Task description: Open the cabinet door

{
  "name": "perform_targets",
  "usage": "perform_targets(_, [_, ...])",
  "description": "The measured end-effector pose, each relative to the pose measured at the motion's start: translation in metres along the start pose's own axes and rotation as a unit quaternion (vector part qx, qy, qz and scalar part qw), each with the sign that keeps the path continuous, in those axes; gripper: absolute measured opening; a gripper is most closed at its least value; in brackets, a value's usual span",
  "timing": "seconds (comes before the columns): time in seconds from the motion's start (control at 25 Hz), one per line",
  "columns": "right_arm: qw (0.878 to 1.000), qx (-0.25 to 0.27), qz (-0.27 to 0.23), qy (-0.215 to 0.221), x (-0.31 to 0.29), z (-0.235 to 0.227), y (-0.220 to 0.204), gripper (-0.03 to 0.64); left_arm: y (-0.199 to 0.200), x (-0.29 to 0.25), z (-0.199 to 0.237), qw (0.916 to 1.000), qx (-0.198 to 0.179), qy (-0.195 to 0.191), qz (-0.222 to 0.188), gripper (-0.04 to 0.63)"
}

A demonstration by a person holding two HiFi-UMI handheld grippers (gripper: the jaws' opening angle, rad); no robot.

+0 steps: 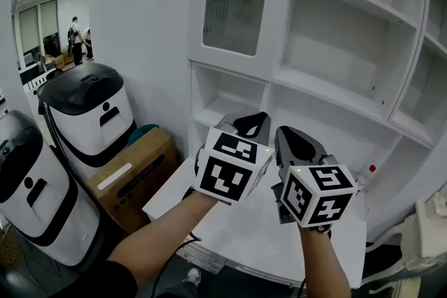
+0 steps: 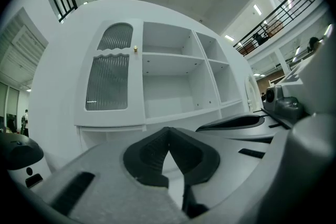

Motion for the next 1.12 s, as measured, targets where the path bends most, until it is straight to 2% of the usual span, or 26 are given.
perform_targets(0.6, [0.999, 0.017, -0.031, -0.001, -0.088, -0.035, 0.023, 0.021, 0.039, -0.078, 0.061, 0.9970, -0.048, -0.013, -0.059, 0.009])
perform_targets(1.12, [0.999, 0.010, -0.051, -0.002, -0.149, -0.045, 0.036, 0.021, 0.100, -0.124, 0.103, 0.9837, -0.109, -0.036, -0.138, 0.030])
Point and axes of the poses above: the fingertips, and each gripper's own axes: x backward along the fingers, z to its left, y out of its top, the point moved 5 cm from there along x, backward along the fingers, and after that the axes turned 9 degrees about -z, right-handed, at the moved point
